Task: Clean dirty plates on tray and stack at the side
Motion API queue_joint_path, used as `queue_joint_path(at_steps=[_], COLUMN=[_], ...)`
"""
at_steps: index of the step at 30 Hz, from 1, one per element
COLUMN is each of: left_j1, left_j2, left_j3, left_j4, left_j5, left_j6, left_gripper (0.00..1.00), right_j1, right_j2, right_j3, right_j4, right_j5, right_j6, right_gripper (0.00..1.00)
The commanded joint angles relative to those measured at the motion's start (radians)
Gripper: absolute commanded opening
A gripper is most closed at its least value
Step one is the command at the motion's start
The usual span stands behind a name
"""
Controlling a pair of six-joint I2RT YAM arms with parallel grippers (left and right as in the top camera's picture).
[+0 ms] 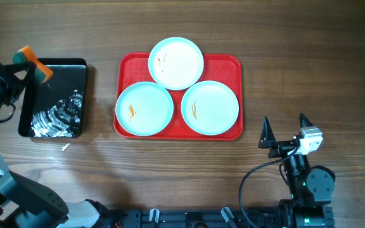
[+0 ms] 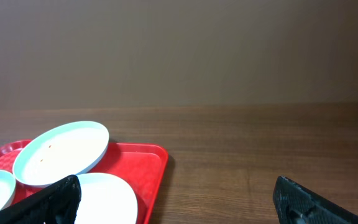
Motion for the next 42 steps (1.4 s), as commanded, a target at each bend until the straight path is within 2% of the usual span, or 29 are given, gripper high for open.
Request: queue_joint_path(at_steps=[1, 17, 19, 20, 21, 23, 24, 26, 27, 29, 31, 34, 36, 38, 41, 42], left_j1=[0.003, 0.003, 0.003, 0.001, -0.006, -0.012, -0.012, -0.012, -0.014, -0.028, -0.086, -0.113, -0.095, -0.083, -0.092, -0.106], left_j2=[-0.012, -0.011, -0.011, -0.009, -0.002, 0.011, 0.015, 0.012, 0.013, 0.017, 0.085, 0.151, 0.118, 0.056, 0.047, 0.082], left_j3=[0.003, 0.003, 0.003, 0.003, 0.003, 0.003, 0.003, 0.003, 0.003, 0.001, -0.039, -0.07, -0.028, 0.017, 0.006, -0.016], left_j4=[0.004, 0.04, 0.068, 0.066, 0.064, 0.09, 0.136, 0.301, 0.349, 0.325, 0.234, 0.246, 0.304, 0.322, 0.261, 0.218], left_j5=[0.038, 0.004, -0.004, -0.066, -0.199, -0.286, -0.267, -0.11, -0.084, -0.111, -0.286, -0.269, -0.186, -0.187, -0.332, -0.386], left_j6=[-0.005, 0.008, 0.151, 0.235, 0.285, 0.296, 0.29, 0.266, 0.229, 0.241, 0.317, 0.313, 0.247, 0.232, 0.258, 0.325], left_gripper=[0.04, 0.04, 0.04, 0.04, 0.04, 0.04, 0.04, 0.04, 0.04, 0.04, 0.04, 0.04, 0.04, 0.04, 0.04, 0.04], right_j1=[-0.005, -0.005, -0.005, -0.005, -0.005, -0.005, -0.005, -0.005, -0.005, -0.005, -0.005, -0.005, -0.005, -0.005, -0.005, -0.005], right_j2=[-0.006, -0.006, -0.006, -0.006, -0.006, -0.006, -0.006, -0.006, -0.006, -0.006, -0.006, -0.006, -0.006, -0.006, -0.006, -0.006], right_j3=[-0.001, -0.001, -0.001, -0.001, -0.001, -0.001, -0.001, -0.001, -0.001, -0.001, -0.001, -0.001, -0.001, -0.001, -0.001, -0.001], right_j4=[0.005, 0.005, 0.005, 0.005, 0.005, 0.005, 0.005, 0.005, 0.005, 0.005, 0.005, 0.005, 0.005, 0.005, 0.005, 0.005], right_j5=[0.014, 0.014, 0.014, 0.014, 0.014, 0.014, 0.014, 0.014, 0.014, 0.014, 0.014, 0.014, 0.014, 0.014, 0.014, 0.014], right_j6=[-0.018, -0.018, -0.018, -0.019, -0.018, -0.018, -0.018, -0.018, -0.018, -0.018, -0.018, -0.018, -0.018, -0.018, -0.018, -0.018], right_gripper=[1.0, 1.0, 1.0, 1.0, 1.0, 1.0, 1.0, 1.0, 1.0, 1.0, 1.0, 1.0, 1.0, 1.0, 1.0, 0.99])
